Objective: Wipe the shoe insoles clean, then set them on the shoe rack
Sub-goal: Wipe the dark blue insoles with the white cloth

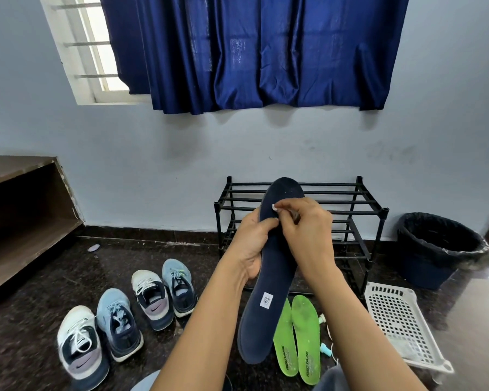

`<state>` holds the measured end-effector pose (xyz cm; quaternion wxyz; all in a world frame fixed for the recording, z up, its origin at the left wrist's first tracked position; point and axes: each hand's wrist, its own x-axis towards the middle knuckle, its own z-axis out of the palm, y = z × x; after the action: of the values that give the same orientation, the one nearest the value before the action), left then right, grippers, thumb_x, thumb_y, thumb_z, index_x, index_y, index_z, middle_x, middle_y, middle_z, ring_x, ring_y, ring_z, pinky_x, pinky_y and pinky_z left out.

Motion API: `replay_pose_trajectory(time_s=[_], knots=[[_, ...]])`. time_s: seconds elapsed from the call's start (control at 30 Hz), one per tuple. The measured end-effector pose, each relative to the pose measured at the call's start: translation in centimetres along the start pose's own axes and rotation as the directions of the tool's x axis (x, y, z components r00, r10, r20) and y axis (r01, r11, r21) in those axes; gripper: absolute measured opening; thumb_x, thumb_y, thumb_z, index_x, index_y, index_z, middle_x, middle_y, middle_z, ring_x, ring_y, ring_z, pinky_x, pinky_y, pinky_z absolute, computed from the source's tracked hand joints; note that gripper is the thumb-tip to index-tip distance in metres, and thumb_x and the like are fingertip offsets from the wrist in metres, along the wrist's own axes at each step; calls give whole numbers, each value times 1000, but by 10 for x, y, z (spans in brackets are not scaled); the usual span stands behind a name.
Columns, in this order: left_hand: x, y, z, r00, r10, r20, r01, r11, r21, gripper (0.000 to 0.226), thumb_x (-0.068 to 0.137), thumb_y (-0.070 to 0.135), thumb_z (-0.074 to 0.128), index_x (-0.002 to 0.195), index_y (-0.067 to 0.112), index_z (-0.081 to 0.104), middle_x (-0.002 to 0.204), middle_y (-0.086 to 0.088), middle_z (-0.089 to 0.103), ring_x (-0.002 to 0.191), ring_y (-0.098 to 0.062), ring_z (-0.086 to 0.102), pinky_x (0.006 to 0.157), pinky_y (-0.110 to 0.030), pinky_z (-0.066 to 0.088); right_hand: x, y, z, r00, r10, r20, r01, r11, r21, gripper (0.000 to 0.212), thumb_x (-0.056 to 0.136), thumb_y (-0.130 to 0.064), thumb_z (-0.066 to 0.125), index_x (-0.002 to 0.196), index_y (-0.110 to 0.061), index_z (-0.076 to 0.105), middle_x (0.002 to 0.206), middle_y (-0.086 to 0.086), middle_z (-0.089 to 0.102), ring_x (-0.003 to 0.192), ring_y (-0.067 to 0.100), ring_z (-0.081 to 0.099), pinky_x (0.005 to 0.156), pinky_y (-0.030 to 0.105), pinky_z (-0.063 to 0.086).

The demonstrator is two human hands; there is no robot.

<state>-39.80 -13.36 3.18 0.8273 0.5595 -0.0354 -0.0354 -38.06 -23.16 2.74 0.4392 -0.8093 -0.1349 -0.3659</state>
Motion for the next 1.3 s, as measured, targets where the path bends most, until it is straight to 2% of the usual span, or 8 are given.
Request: replay_pose_trajectory(time_s=[0.13, 0.27, 0.47, 0.63, 0.8, 1.0, 1.13, 1.3], knots=[[-1, -4, 2, 1000, 13, 22, -15, 993, 114, 26, 89, -9, 46, 91, 10, 65, 73, -10, 64, 66, -21, 61, 60, -31, 49, 5, 1, -3, 995, 14, -98, -16, 1000, -19, 15, 81, 0, 64, 87, -10, 74, 86, 5, 67, 75, 9, 56, 74, -3, 31], [2, -3, -4, 998, 50, -32, -45, 987, 157, 27, 85, -12, 50, 84, 10, 66, 68, -8, 66, 65, -21, 63, 58, -28, 50, 0, 1, -1, 1000, -24, -8, 24, 999, -36, 15, 80, -1, 66, 88, -10, 74, 86, 6, 66, 76, 11, 57, 75, 1, 33], [2, -7, -2, 996, 85, 15, -86, 978, 189, 34, 87, -14, 48, 95, 12, 67, 80, -8, 70, 74, -19, 66, 66, -29, 53, 5, 1, -2, 998, -4, -56, 2, 999, -41, 11, 81, -4, 68, 89, -8, 73, 86, 7, 68, 74, 15, 59, 73, -4, 30], [4, -9, -6, 996, 85, 16, -87, 979, 187, 28, 88, -11, 54, 90, 13, 66, 78, -4, 71, 74, -17, 67, 62, -24, 53, 2, 2, 2, 992, -4, 128, 10, 999, -43, 9, 80, -7, 68, 87, -10, 73, 86, 4, 67, 78, 14, 57, 71, 1, 30], [3, -18, -3, 999, 38, 33, -44, 981, 187, 32, 90, -12, 50, 111, 9, 63, 89, -11, 70, 85, -26, 66, 71, -31, 53, 10, 4, 1, 999, 21, 27, -20, 1000, -19, 9, 83, -5, 64, 86, -7, 72, 85, 8, 66, 76, 14, 55, 70, 11, 31], [1, -13, -6, 998, 61, 20, -63, 987, 148, 50, 90, -17, 42, 122, 18, 57, 99, -9, 71, 89, -18, 70, 69, -27, 57, -2, 2, 7, 983, 13, 184, -13, 1000, -1, 11, 82, -4, 63, 86, -8, 72, 87, 8, 67, 77, 15, 56, 72, 12, 33], [-1, -15, -1, 995, 57, 83, -67, 989, 134, 53, 92, -14, 47, 125, 26, 58, 108, -11, 71, 98, -23, 69, 83, -37, 55, 4, 2, 5, 999, 22, 35, -22, 1000, -12, 10, 82, -2, 62, 84, -6, 71, 81, 9, 65, 70, 12, 50, 68, 11, 31], [-1, -13, -2, 995, 67, 77, -76, 988, 131, 47, 92, -13, 46, 115, 26, 59, 96, -7, 71, 85, -17, 70, 71, -29, 57, -3, -2, 8, 997, 21, 80, -21, 1000, -3, 9, 83, -4, 62, 84, -8, 70, 82, 8, 65, 72, 16, 54, 68, 13, 31]])
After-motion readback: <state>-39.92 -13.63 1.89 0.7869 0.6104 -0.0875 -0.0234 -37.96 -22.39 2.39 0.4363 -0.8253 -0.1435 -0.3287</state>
